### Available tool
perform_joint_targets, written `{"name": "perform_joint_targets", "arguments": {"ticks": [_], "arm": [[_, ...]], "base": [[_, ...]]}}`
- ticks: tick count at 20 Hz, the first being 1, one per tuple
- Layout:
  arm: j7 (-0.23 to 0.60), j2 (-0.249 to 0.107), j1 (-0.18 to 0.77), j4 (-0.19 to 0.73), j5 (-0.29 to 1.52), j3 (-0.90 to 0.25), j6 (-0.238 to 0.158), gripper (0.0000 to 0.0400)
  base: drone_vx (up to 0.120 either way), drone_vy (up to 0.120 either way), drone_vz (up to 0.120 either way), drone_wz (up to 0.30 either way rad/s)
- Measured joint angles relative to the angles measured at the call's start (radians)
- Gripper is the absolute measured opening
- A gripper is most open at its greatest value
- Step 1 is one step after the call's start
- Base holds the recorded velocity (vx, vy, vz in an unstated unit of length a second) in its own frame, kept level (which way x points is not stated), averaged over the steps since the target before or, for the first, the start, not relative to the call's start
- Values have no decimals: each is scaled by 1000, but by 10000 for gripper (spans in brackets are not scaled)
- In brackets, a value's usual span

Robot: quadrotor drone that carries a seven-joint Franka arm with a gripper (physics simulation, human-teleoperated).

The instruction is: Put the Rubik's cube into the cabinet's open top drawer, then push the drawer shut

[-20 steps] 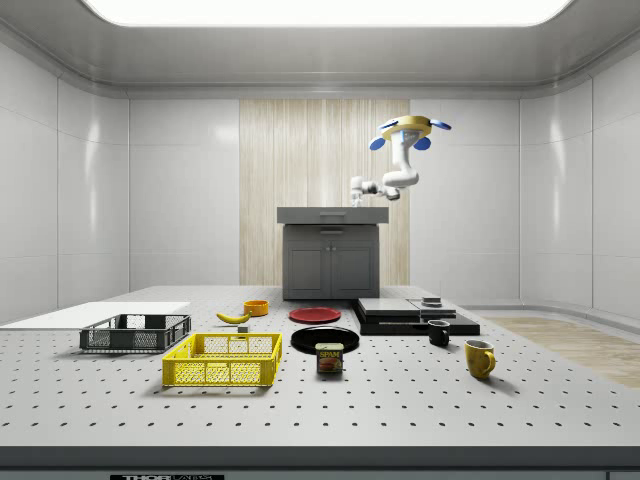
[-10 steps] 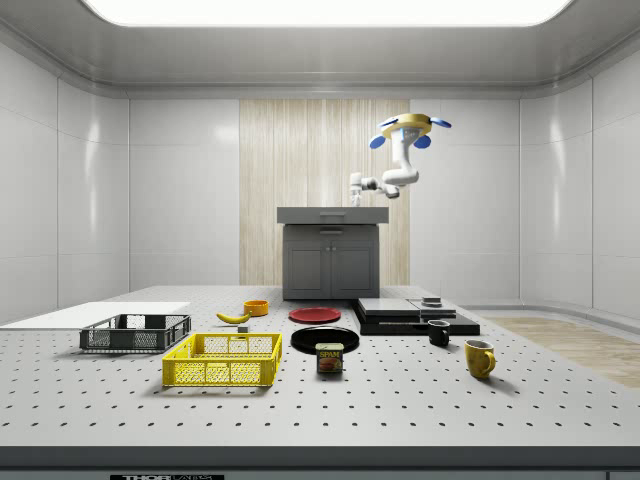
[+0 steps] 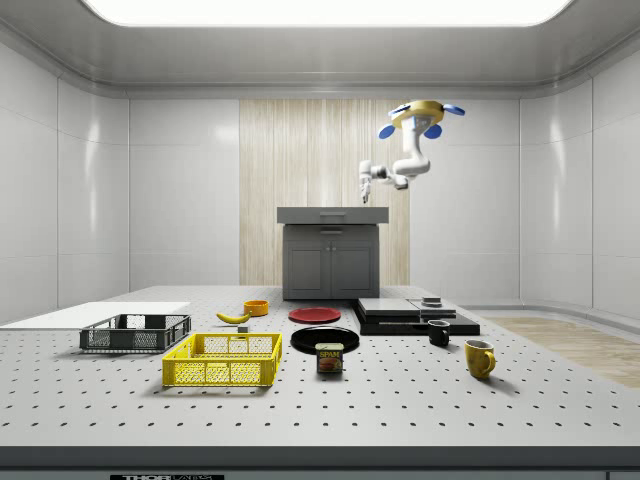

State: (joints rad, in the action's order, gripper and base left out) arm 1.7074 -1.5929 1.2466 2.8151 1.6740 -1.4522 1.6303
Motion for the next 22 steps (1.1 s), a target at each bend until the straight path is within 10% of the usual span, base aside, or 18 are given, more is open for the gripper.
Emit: {"name": "perform_joint_targets", "arguments": {"ticks": [22], "arm": [[0,-7,1,0,-7,-5,5,400]], "base": [[45,120,0,0]]}}
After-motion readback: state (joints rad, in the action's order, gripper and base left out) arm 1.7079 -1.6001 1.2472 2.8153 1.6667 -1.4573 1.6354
